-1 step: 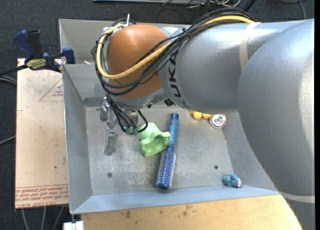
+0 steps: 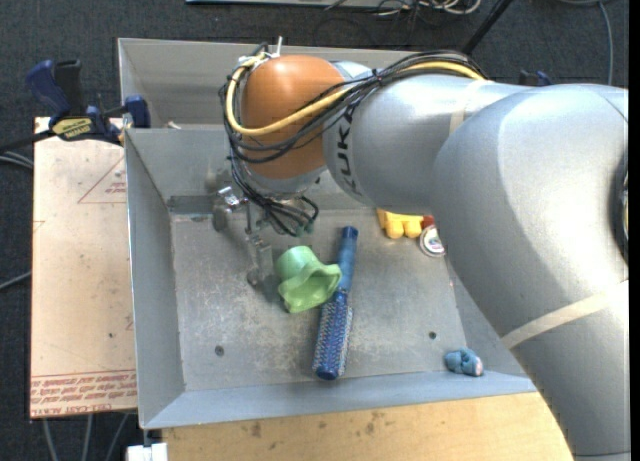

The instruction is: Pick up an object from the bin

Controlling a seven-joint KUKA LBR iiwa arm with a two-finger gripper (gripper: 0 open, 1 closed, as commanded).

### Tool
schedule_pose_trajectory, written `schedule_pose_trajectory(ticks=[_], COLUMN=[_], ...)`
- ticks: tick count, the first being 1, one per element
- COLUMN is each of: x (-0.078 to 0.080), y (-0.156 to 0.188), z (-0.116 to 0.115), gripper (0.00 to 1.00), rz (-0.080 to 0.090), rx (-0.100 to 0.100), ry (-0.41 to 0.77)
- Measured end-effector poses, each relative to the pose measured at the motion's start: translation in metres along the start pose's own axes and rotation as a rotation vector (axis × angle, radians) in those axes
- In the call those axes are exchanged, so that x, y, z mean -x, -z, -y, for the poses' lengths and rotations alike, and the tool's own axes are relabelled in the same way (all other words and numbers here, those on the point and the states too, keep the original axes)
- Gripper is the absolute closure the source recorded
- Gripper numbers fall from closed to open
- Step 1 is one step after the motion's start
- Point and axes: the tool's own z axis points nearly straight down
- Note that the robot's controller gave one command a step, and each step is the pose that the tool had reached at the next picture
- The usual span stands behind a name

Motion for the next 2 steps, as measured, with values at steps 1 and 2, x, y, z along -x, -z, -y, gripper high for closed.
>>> schedule_pose_trajectory(ticks=[1,2], x=[-0.137,-0.199], y=[0.032,0.043], z=[0.034,0.050], gripper=[0.00,0.00], rz=[-0.004,-0.003], rx=[0.000,0.001], ry=[0.216,0.381])
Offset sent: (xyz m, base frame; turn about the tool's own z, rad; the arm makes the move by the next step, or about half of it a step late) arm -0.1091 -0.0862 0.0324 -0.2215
